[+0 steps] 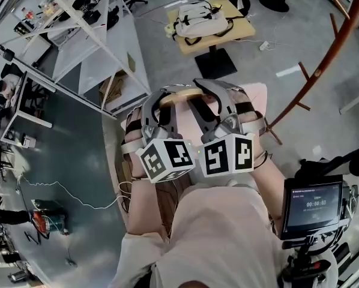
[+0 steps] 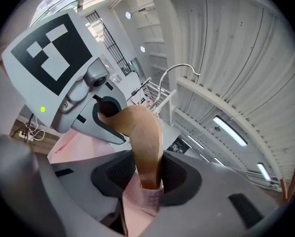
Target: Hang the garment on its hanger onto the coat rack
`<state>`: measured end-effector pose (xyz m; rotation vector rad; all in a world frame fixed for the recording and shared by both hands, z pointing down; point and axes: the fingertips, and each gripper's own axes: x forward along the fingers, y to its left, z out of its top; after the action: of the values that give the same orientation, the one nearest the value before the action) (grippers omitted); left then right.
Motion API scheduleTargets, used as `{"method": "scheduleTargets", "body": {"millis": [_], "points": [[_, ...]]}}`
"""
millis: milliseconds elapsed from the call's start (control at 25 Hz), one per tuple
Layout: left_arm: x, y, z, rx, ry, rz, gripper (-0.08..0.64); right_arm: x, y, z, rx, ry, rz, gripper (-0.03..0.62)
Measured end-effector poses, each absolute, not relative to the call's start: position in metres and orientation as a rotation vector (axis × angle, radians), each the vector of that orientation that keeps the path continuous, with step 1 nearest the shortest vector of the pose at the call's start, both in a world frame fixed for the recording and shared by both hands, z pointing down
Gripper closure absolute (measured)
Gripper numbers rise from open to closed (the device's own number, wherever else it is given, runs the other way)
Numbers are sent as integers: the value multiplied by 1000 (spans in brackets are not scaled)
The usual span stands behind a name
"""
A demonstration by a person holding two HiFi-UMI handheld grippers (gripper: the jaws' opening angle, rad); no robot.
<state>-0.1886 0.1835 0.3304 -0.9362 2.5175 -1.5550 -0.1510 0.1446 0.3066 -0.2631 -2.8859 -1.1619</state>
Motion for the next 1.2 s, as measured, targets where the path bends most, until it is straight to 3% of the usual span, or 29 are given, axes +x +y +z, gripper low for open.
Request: {"method": "scheduleTargets", "body": {"millis": [720,1200], "points": [[-210,-22,290,-1511,1970,-1302,509,-158,-32,264,547,-2648,-1073,446],[-171,-125,249,-1674,1691,-1171,509,-118,-121,226,876,-2472,-986,448]]}}
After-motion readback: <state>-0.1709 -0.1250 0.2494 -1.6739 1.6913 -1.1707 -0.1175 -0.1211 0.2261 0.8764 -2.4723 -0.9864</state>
